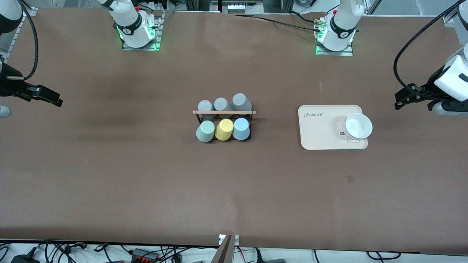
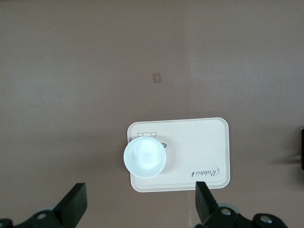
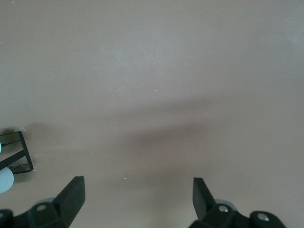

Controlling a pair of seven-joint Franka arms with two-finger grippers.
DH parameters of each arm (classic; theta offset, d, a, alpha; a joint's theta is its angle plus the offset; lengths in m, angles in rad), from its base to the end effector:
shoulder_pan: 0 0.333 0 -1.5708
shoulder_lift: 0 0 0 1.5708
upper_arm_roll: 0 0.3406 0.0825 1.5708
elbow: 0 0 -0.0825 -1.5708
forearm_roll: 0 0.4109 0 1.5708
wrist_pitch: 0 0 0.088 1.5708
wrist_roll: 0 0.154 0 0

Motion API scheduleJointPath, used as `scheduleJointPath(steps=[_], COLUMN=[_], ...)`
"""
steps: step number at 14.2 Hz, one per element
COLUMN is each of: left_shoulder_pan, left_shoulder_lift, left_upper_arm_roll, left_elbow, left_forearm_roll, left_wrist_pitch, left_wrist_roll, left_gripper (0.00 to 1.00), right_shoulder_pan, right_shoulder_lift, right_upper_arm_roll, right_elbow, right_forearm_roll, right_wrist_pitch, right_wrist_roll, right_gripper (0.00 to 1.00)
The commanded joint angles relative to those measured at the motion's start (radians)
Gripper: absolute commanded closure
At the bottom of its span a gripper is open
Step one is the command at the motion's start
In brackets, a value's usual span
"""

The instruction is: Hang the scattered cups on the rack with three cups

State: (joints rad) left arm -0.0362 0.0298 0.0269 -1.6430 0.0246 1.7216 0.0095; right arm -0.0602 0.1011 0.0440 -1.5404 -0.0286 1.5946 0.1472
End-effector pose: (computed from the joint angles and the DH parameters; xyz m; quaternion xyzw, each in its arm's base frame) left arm 0.6052 -0.0024 0.5617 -0.9996 0.0110 -0.0244 0.0126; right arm 0.6127 -0.0154 0.5589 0.9964 -0.0810 -0.0226 0.0136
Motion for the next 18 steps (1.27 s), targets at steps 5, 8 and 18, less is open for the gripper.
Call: scheduleJointPath(steps=[5, 8, 18], left_shoulder_pan=[0.004, 0.004, 0.004], left_shoulder_lift=[-0.011, -0.011, -0.013], left_upper_arm_roll=[-0.004, -0.002, -0.004], left_elbow=[0.011, 0.011, 0.009], left_forearm_roll=[0.005, -0.005, -0.006], left_wrist_pitch=[-0.022, -0.020, -0.011], left_wrist_roll=[0.012, 0.010, 0.003], left_gripper=[0.00, 0.00, 0.00], right_shoulder_pan=[0.010, 0.008, 0.006], right_shoulder_lift=[0.018, 0.019, 0.019], right_upper_arm_roll=[0.002, 0.002, 0.002], right_elbow=[0.022, 0.020, 0.019], right_forearm_roll=[-0.007, -0.007, 0.004], right_wrist_pitch=[-0.005, -0.008, -0.002], right_wrist_roll=[-0.020, -0.023, -0.021], right_gripper=[0.00, 0.00, 0.00])
